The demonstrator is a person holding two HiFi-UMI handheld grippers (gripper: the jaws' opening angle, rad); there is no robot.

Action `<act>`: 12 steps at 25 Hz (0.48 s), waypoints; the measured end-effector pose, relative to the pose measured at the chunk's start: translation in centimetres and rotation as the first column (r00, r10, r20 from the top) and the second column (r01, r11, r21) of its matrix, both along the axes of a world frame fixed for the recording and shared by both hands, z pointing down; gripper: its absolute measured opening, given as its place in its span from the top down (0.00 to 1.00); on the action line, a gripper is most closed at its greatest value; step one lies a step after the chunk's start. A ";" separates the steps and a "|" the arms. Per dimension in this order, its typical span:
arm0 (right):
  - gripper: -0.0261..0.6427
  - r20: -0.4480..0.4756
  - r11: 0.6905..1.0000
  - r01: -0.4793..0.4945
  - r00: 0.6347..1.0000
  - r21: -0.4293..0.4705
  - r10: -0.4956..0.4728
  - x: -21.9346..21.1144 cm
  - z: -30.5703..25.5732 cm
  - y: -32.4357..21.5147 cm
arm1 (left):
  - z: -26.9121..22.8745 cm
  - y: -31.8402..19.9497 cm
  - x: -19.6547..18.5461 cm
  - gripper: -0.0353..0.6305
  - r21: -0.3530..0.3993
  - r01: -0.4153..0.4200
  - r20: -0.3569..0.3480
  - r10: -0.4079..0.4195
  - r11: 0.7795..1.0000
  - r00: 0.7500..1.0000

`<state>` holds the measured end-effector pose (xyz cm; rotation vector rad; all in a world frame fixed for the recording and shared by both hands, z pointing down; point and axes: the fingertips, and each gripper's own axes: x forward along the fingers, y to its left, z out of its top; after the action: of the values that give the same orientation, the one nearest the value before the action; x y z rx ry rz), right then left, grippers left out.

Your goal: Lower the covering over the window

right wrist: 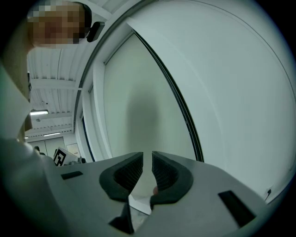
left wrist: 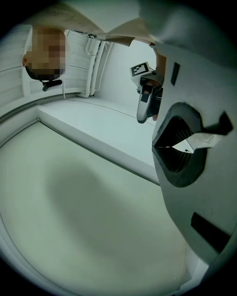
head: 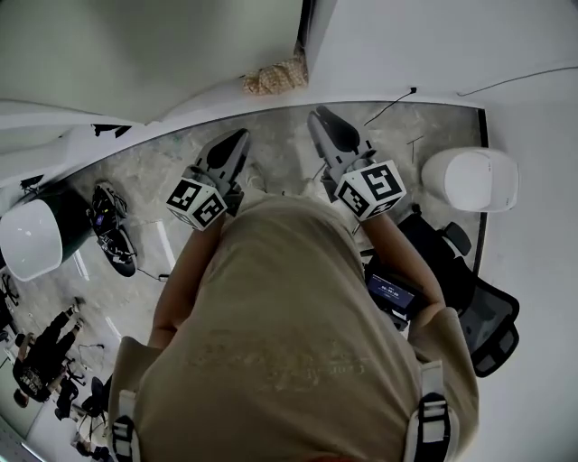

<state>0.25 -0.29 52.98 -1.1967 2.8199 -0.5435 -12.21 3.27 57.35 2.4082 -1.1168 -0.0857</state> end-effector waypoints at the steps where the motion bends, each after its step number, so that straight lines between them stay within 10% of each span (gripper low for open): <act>1: 0.89 -0.003 1.000 0.001 1.000 0.002 -0.001 -0.8 -0.1 -0.3 | -0.1 -0.3 -0.7 0.92 0.004 -0.003 -0.002 0.003 1.000 1.000; 12: 0.89 -0.027 0.999 -0.025 0.999 0.022 0.025 -8.5 -0.5 -2.2 | -0.7 -3.2 -8.2 0.92 0.035 -0.041 -0.022 0.042 0.999 0.999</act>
<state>-8.20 -2.46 52.48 -1.2437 2.8215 -0.4980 -20.43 0.09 56.65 2.4536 -1.0632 -0.1189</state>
